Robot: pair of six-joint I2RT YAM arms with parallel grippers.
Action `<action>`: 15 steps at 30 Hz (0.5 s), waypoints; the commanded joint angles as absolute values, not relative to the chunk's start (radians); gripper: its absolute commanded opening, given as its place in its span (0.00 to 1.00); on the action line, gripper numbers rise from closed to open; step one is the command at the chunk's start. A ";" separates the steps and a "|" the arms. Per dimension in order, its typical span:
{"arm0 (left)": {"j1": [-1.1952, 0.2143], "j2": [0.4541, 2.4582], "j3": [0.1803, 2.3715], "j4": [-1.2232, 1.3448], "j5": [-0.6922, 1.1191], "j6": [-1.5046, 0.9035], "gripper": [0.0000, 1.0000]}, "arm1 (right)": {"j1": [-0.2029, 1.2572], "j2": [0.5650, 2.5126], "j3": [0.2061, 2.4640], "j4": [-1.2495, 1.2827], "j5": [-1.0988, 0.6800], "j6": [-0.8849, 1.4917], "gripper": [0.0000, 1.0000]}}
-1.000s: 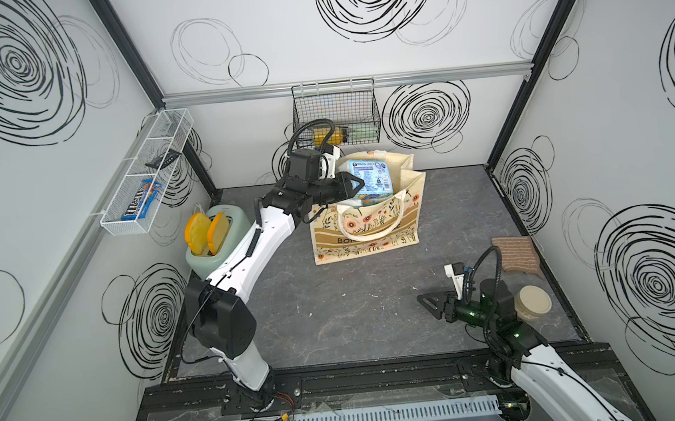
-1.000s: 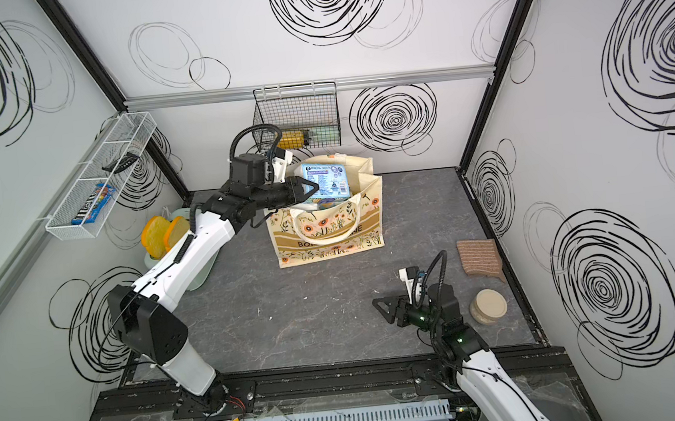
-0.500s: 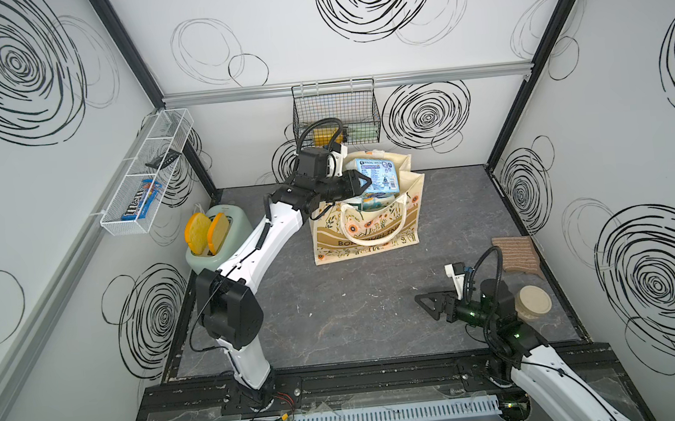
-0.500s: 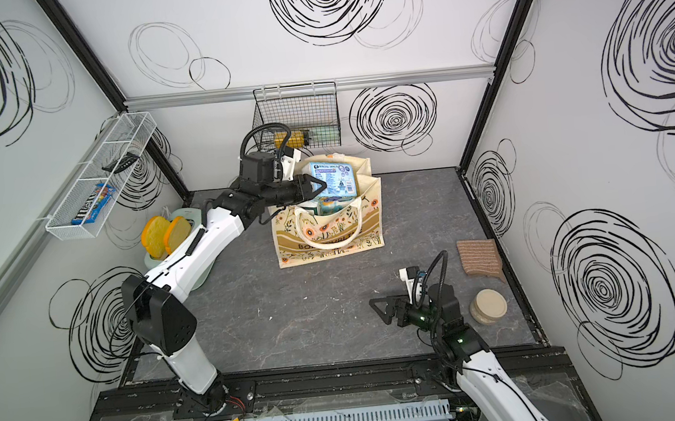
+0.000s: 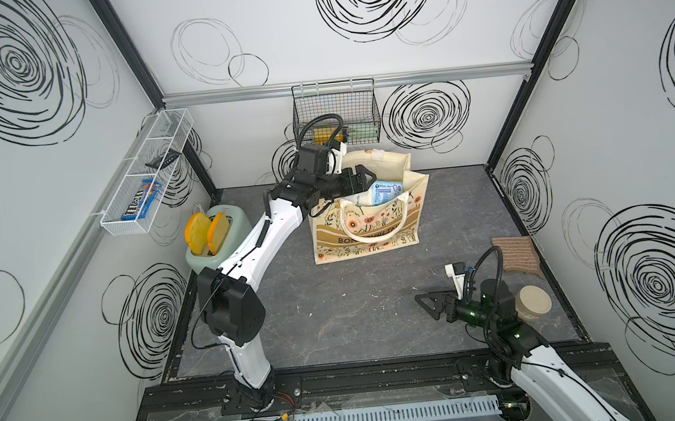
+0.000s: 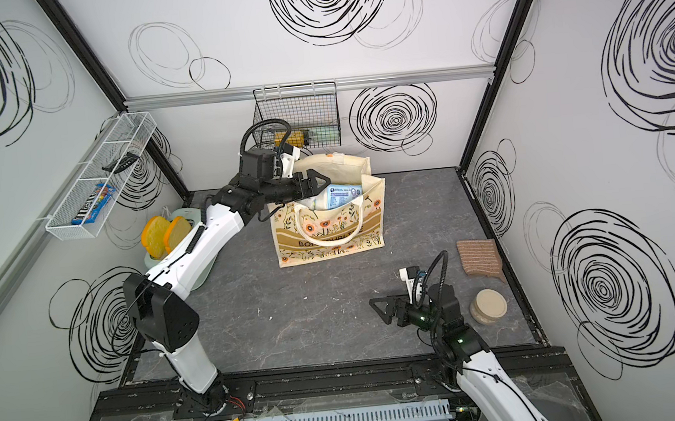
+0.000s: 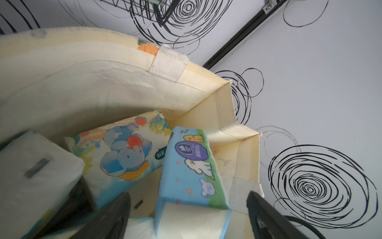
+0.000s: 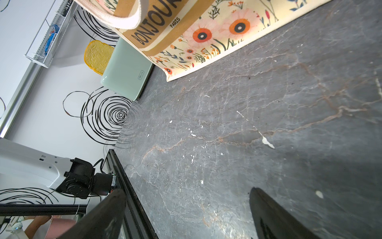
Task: Put tissues into the canvas bag
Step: Place the pack of facial tissues in the canvas bag.
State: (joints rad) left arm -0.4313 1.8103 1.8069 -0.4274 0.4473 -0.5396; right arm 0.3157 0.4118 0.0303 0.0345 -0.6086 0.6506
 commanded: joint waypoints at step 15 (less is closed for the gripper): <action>-0.382 1.699 1.798 -0.424 0.446 -0.534 0.93 | 0.315 0.415 0.024 0.049 -0.604 0.648 0.97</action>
